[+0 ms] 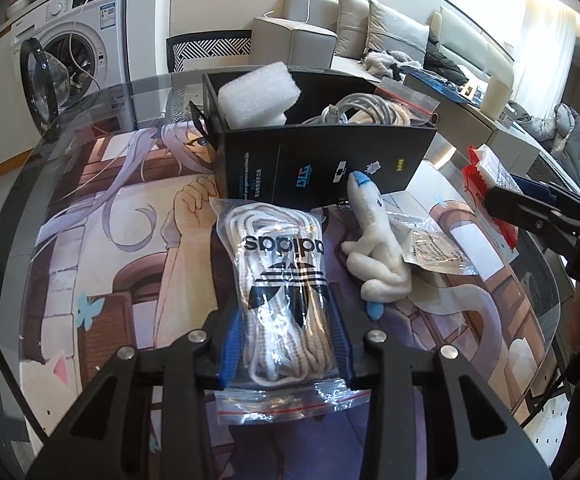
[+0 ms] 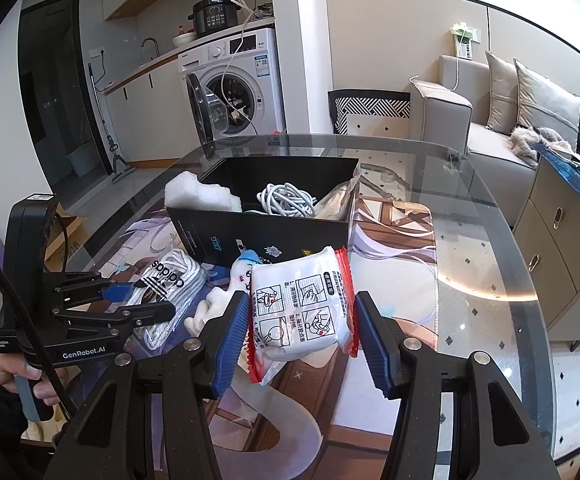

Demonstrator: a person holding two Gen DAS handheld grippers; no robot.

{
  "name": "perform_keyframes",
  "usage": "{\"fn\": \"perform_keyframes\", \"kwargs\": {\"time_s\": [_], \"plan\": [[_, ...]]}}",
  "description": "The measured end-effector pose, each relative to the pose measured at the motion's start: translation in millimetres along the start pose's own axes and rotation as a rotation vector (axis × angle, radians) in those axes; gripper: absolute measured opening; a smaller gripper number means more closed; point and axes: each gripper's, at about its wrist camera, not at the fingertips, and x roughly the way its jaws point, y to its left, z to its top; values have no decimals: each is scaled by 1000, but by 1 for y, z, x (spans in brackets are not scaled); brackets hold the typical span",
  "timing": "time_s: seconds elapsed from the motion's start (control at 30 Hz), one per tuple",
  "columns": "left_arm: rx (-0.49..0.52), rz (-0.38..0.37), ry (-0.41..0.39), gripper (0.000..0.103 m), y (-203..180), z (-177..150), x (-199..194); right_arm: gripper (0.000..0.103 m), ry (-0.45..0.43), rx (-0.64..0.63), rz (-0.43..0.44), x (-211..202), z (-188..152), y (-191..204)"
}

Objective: Organize soft objects
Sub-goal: 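Lift and carry the laces bag and snack packet over the black box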

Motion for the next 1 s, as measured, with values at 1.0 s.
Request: {"fn": "perform_keyframes", "kwargs": {"time_s": [1.0], "plan": [[-22, -61, -180, 36, 9, 39, -74, 54, -103, -27, 9, -35, 10, 9]]}}
